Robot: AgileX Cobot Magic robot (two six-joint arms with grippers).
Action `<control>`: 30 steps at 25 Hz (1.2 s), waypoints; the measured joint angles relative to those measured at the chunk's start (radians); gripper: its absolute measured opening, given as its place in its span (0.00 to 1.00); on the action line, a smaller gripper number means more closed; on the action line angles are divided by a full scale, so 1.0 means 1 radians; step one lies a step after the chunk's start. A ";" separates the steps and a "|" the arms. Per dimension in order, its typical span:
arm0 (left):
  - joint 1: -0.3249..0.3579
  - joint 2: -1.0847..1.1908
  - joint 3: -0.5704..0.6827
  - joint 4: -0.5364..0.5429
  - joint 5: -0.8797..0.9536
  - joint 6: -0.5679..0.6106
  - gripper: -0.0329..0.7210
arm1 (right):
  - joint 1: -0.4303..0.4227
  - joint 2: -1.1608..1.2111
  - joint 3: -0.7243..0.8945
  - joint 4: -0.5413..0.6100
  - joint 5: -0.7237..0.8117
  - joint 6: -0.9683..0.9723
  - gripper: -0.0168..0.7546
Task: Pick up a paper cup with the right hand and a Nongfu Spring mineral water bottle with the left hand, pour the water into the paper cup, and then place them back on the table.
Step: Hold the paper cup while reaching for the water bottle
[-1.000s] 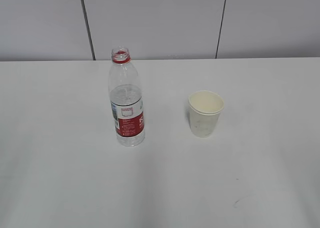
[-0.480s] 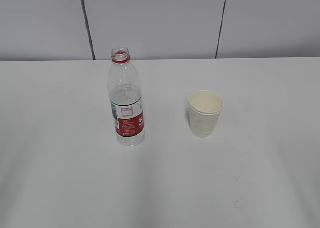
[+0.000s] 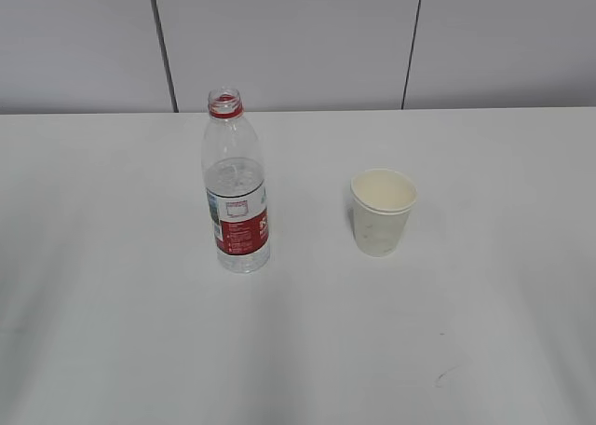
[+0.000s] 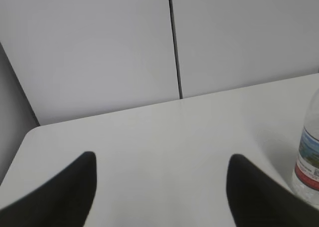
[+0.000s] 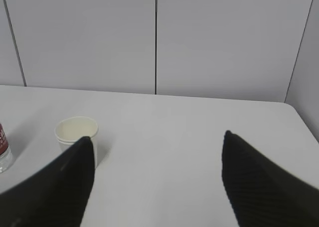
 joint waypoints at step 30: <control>-0.168 0.174 0.112 0.021 -0.301 0.000 0.71 | 0.000 0.563 0.081 -0.040 -0.590 -0.011 0.78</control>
